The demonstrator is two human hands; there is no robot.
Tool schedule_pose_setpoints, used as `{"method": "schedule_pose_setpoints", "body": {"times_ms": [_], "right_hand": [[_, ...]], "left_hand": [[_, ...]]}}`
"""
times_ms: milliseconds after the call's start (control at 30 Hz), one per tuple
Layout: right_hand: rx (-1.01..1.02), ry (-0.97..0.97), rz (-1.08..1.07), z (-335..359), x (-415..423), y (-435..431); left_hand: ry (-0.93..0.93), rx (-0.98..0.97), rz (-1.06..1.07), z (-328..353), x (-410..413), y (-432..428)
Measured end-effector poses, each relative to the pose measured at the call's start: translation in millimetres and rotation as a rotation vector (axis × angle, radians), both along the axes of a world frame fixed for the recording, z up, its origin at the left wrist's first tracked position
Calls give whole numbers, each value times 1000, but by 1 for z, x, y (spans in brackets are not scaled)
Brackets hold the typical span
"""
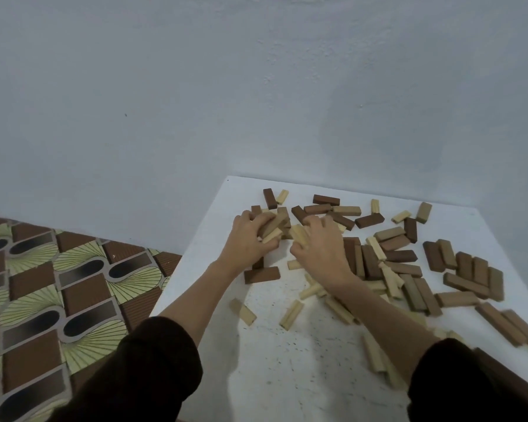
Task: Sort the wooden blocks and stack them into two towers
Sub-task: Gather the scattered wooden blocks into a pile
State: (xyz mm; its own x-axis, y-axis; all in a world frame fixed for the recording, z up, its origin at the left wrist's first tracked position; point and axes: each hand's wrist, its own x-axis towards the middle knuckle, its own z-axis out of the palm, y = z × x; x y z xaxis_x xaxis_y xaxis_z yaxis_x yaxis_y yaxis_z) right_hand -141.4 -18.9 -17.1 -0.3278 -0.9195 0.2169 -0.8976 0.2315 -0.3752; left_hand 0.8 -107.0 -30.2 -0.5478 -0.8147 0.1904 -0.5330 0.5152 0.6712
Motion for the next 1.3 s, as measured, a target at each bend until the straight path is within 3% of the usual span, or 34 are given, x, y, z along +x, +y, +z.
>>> {"method": "schedule_pose_setpoints", "body": {"times_ms": [200, 367, 533, 700, 900, 1133, 1300], "right_hand": [[5, -23, -194, 7, -36, 49], [124, 117, -40, -7, -38, 77], [109, 246, 14, -18, -36, 83], [18, 206, 23, -18, -40, 81], [20, 90, -8, 0, -51, 53], [216, -17, 105, 11, -94, -10], [388, 32, 299, 7, -102, -43]], "left_hand": [[14, 78, -107, -12, -46, 41], [-114, 37, -104, -28, -56, 63], [-126, 45, -130, -31, -49, 67], [-157, 64, -198, -23, -40, 59], [-60, 165, -78, -7, -30, 33], [-287, 142, -14, -5, -27, -22], [-438, 125, -135, -2, -43, -47]]}}
